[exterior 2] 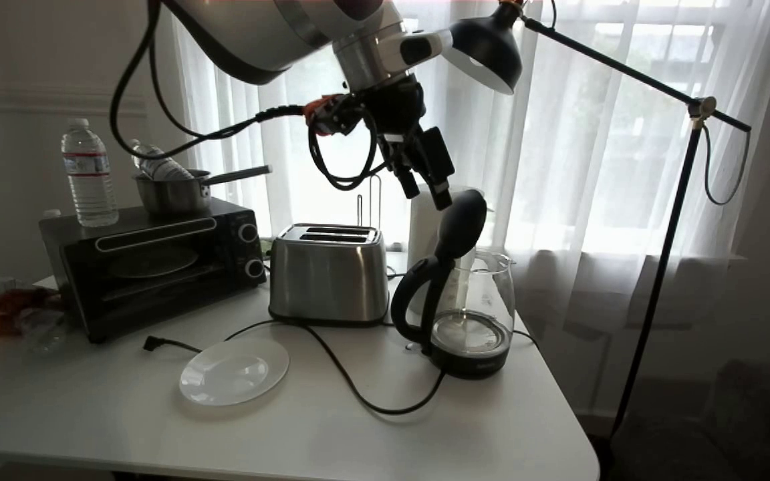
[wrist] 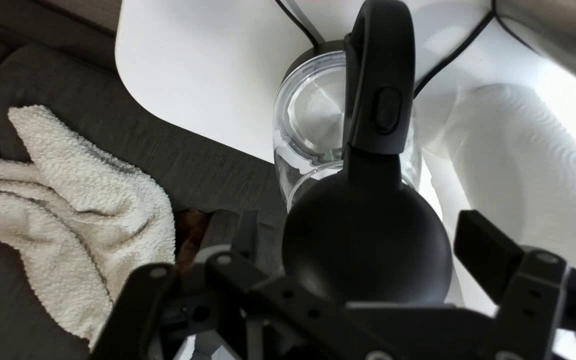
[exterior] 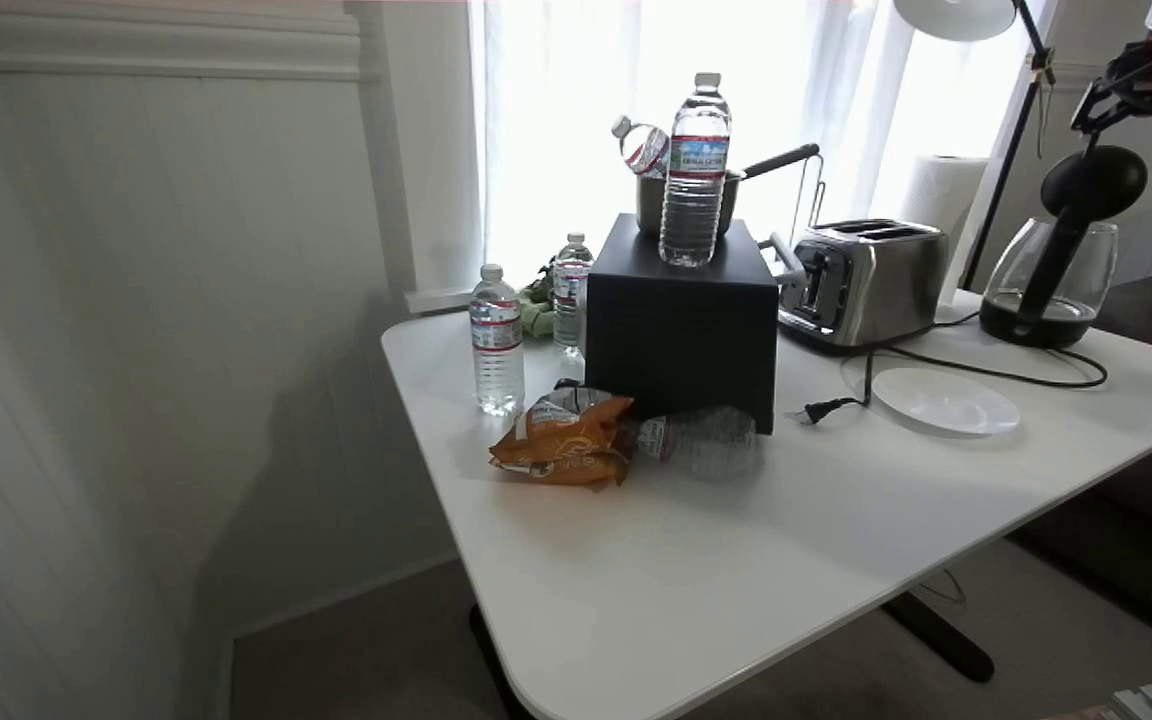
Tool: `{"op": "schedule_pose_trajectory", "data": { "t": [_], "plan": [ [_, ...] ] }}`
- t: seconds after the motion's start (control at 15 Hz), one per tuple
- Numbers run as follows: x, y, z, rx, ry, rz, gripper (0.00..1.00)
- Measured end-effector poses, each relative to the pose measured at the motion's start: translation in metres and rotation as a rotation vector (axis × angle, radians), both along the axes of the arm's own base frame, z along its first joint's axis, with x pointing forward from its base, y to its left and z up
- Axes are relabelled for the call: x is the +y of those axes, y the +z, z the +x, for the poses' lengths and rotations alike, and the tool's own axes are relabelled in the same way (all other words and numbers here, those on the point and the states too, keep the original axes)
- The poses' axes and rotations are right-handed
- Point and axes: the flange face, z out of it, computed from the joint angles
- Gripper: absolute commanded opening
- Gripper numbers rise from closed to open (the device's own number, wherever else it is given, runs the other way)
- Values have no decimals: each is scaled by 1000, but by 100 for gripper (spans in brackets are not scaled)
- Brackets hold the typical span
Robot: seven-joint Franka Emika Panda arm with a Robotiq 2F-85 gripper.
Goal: Close the kettle lid
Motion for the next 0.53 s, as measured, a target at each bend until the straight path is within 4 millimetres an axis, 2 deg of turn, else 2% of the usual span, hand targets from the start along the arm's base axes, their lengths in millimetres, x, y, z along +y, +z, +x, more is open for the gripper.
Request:
{"op": "schedule_pose_trajectory", "data": {
  "t": [0.13, 0.53],
  "plan": [
    [-3, -4, 8, -4, -20, -3, 100],
    [-3, -5, 8, -2, -18, -1, 100]
  ]
}}
